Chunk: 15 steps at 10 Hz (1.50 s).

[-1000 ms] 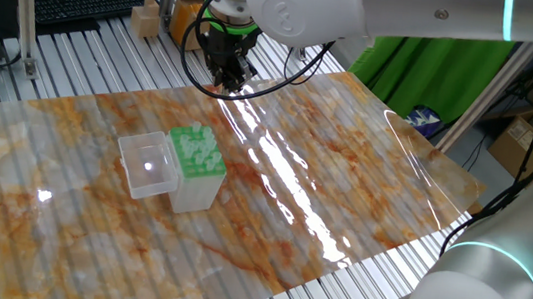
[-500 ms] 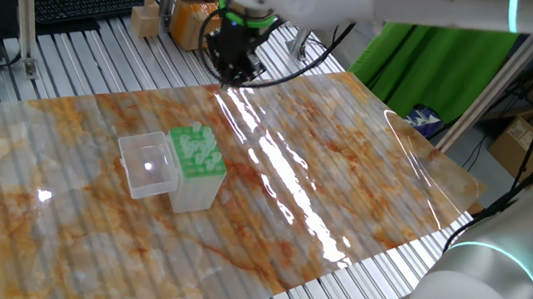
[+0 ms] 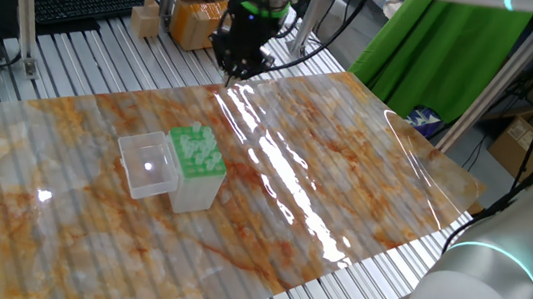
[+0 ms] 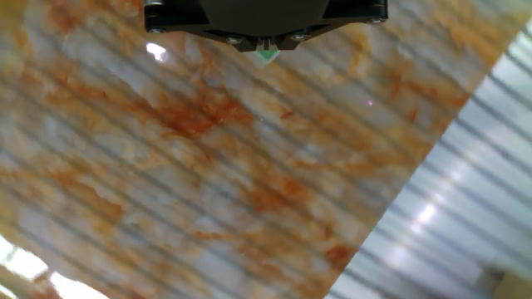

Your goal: Insert a large pipette tip into the holder for large pipette tips

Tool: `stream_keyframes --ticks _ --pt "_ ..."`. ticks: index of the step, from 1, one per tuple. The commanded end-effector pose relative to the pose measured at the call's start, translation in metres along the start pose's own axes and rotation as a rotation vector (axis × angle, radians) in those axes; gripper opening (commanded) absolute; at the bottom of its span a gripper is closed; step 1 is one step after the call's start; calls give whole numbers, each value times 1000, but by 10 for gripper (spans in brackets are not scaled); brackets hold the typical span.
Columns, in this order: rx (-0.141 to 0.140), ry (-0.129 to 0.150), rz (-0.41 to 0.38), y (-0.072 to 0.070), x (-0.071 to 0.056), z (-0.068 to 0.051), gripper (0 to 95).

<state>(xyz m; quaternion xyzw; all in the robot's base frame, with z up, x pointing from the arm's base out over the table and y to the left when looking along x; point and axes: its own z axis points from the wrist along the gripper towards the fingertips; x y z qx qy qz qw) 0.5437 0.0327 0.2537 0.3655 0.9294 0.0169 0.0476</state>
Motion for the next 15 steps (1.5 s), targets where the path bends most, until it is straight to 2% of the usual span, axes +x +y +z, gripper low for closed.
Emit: stream_keyframes --ticks 1,5,8,12,15 --pt "-31 52 -332 -16 -24 3 0" --pt "-46 69 -520 -34 -47 11 0" --pt "-50 70 -651 -48 -62 20 0" --pt "-51 77 -762 -67 -79 32 0" --pt "-53 69 -806 -77 -86 37 0"
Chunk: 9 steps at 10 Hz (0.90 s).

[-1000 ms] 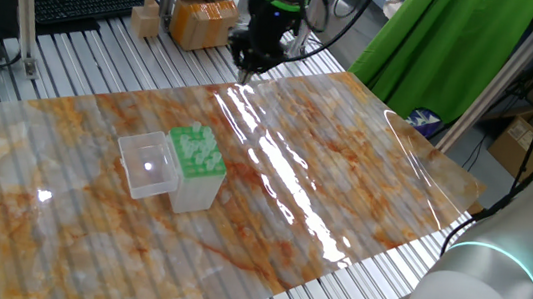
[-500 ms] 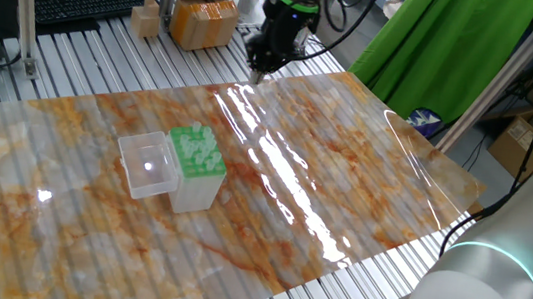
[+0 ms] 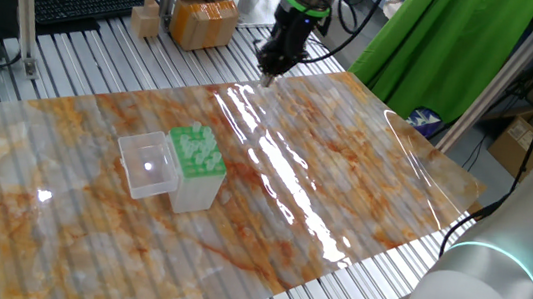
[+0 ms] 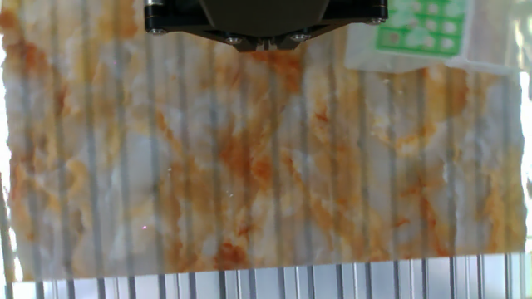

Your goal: Insert a large pipette tip into the holder for large pipette tips

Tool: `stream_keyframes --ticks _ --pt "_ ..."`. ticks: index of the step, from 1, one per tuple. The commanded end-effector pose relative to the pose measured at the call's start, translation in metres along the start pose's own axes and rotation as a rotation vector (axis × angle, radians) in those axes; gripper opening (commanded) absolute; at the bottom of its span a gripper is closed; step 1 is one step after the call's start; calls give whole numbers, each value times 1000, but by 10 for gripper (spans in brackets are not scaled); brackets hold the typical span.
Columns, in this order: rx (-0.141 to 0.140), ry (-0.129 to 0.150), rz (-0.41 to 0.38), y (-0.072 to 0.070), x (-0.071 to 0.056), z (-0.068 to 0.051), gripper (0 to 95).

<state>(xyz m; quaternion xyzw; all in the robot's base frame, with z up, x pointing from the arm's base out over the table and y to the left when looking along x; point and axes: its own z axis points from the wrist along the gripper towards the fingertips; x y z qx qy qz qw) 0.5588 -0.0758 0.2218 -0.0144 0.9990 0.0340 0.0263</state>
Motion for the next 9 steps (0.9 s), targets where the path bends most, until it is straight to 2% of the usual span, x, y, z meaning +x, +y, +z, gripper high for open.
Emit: stream_keyframes --ticks 1,5,9 --pt "1 -6 -60 -8 1 4 0" --pt "14 -5 -119 -11 1 13 0" --pt "29 8 -109 -10 0 17 0"
